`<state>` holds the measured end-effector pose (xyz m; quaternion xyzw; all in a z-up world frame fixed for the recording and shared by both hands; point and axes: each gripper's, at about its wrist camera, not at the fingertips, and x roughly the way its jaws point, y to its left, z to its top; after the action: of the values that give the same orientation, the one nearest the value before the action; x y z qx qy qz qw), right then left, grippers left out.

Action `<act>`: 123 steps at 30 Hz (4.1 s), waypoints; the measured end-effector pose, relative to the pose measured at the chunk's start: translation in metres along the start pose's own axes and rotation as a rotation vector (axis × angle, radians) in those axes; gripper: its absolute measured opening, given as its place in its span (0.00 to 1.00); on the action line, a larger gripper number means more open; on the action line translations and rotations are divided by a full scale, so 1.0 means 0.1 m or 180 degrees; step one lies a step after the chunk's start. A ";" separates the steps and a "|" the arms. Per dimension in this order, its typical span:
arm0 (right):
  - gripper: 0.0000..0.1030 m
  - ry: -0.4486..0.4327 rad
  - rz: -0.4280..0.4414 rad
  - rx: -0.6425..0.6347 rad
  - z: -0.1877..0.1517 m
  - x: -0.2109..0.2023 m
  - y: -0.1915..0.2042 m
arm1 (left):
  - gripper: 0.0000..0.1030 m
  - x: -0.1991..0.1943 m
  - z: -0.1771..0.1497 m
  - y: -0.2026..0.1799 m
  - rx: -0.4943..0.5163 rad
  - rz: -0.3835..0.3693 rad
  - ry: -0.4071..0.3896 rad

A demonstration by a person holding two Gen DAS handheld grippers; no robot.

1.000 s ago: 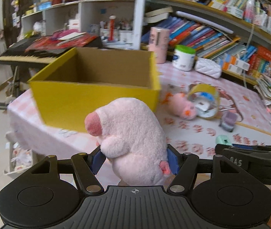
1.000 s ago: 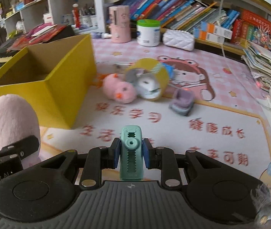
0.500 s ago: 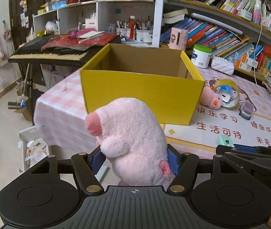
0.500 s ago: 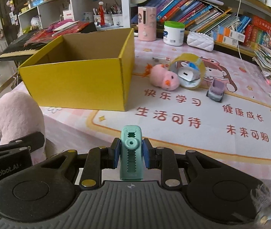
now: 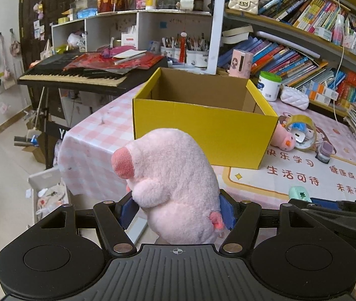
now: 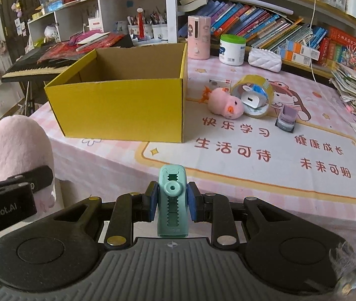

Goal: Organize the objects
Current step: 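Carry the plush pig and green clip up toward the yellow cardboard box with both tools, then open the left tool to drop the plush pig into the box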

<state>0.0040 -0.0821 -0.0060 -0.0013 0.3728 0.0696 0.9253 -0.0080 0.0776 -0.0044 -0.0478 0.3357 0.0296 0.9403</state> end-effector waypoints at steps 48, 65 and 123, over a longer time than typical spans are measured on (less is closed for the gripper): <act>0.22 0.0025 -0.0105 -0.0014 -0.10 -0.09 0.11 | 0.64 -0.09 -0.04 0.11 0.0033 -0.0107 -0.0013; 0.22 0.0050 0.0043 -0.0076 0.05 0.10 0.13 | 0.64 0.03 0.08 0.12 -0.0023 0.0019 -0.0016; 0.23 -0.0247 0.0729 -0.1378 1.63 1.82 0.11 | 0.51 1.52 1.38 -0.32 0.0212 0.0392 -0.0141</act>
<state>0.2448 -0.0396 -0.0134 -0.1545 0.3111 0.2523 0.9031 0.1991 0.0641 0.0073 0.0049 0.3180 0.0772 0.9449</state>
